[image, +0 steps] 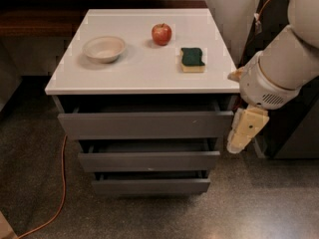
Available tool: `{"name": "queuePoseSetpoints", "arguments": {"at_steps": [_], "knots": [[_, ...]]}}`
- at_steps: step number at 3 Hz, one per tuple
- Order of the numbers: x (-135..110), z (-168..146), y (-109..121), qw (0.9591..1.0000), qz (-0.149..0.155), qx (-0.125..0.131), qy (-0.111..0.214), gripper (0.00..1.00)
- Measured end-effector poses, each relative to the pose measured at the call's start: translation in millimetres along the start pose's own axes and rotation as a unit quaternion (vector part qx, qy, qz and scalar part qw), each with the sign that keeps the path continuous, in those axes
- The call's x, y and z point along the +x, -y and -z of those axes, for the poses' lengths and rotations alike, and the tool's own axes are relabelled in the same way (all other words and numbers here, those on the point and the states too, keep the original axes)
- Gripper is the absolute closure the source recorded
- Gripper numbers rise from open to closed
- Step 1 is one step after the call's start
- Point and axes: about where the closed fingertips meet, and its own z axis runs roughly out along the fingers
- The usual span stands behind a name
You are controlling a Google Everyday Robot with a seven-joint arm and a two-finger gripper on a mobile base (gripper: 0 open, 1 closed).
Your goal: Open top drawer
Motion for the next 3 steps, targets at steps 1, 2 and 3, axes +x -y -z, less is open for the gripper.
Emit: {"name": "queuePoseSetpoints", "arguments": {"at_steps": [1,2,3], "knots": [[2.5,-20.1,-4.0,0.9994,0.018,-0.018,0.024,0.0],[2.1,-20.1,-4.2,0.9993,0.022,-0.018,0.025,0.0],[2.0,-31.4,-6.7,0.9991,0.03,-0.024,0.016,0.0]]}}
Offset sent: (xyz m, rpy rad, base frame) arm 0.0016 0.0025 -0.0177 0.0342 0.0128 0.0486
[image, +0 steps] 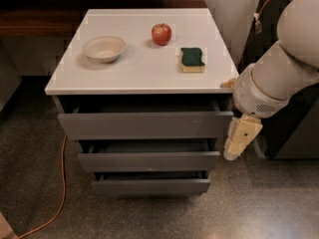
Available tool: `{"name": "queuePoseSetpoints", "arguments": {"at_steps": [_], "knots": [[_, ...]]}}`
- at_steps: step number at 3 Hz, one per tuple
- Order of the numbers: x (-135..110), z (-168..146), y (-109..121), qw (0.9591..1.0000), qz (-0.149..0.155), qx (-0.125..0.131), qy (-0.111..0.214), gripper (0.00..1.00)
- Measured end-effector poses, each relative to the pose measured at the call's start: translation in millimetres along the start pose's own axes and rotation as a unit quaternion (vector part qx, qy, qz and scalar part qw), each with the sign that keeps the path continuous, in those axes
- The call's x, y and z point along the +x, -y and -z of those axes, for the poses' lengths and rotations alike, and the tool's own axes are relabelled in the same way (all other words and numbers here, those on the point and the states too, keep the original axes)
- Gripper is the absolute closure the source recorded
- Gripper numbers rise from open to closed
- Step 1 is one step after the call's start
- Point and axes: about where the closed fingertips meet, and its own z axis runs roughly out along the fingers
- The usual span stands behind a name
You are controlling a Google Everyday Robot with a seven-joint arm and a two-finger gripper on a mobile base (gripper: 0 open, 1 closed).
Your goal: Open top drawer
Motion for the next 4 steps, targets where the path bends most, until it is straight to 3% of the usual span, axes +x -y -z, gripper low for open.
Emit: {"name": "queuePoseSetpoints", "arguments": {"at_steps": [1,2,4], "knots": [[-4.5,-33.5,0.3,0.9989,0.045,-0.005,-0.011,0.0],[-7.0,-72.4,6.0,0.9957,0.092,-0.012,-0.001,0.0],[-1.2,-134.6,25.4,0.9899,0.139,-0.001,0.028,0.0]]}}
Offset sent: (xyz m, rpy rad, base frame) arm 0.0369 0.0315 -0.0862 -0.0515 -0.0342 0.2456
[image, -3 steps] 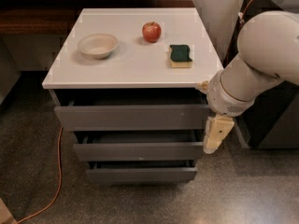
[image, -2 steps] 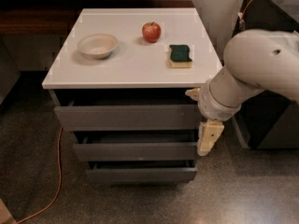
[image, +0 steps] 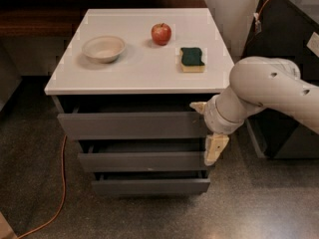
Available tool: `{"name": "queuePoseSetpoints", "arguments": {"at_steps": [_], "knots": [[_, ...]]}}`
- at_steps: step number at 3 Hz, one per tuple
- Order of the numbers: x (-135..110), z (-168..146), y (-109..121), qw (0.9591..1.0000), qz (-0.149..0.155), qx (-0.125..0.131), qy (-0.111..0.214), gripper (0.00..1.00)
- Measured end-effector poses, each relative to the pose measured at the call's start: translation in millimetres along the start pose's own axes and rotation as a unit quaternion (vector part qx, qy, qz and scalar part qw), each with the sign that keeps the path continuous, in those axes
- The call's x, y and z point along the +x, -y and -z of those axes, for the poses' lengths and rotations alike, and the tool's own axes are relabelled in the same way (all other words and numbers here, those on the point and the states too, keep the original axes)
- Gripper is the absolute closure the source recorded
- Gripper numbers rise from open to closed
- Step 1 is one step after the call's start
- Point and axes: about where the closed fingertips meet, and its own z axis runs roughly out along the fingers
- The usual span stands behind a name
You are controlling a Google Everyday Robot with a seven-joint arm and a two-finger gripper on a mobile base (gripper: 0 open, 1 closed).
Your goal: Open top drawer
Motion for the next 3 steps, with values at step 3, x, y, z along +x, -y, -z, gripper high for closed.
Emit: {"name": "queuePoseSetpoints", "arguments": {"at_steps": [3], "knots": [[25.7,-69.7,55.5,0.9986,0.025,0.04,0.022,0.0]]}}
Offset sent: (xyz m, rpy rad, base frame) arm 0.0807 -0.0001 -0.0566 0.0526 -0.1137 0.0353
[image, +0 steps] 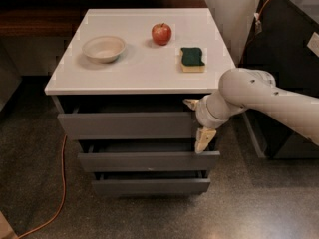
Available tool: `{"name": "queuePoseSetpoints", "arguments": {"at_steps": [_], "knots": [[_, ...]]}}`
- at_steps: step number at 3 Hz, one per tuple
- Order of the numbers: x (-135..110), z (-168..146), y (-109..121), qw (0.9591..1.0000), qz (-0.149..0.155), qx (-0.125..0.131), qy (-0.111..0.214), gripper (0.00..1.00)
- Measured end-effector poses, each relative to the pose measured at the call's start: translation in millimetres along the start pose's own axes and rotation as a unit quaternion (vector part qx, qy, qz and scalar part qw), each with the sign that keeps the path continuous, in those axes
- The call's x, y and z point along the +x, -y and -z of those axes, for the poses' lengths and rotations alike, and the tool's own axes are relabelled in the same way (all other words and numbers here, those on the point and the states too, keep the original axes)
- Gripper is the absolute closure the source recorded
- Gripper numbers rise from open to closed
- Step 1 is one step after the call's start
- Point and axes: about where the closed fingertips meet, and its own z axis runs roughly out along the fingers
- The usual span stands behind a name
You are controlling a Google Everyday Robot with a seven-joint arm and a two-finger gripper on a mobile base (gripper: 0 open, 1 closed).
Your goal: Open top drawer
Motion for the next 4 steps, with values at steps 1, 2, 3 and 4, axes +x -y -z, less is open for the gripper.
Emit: {"name": "queuePoseSetpoints", "arguments": {"at_steps": [1,2,3,4], "knots": [[3.5,-15.8,10.7,1.0,0.0,0.0,0.001,0.0],[5.8,-28.2,16.7,1.0,-0.006,-0.003,0.0,0.18],[5.4,-31.7,13.6,0.9999,-0.013,-0.005,-0.003,0.39],[-0.4,-25.2,0.6,0.9996,-0.026,0.0,-0.003,0.69]]}}
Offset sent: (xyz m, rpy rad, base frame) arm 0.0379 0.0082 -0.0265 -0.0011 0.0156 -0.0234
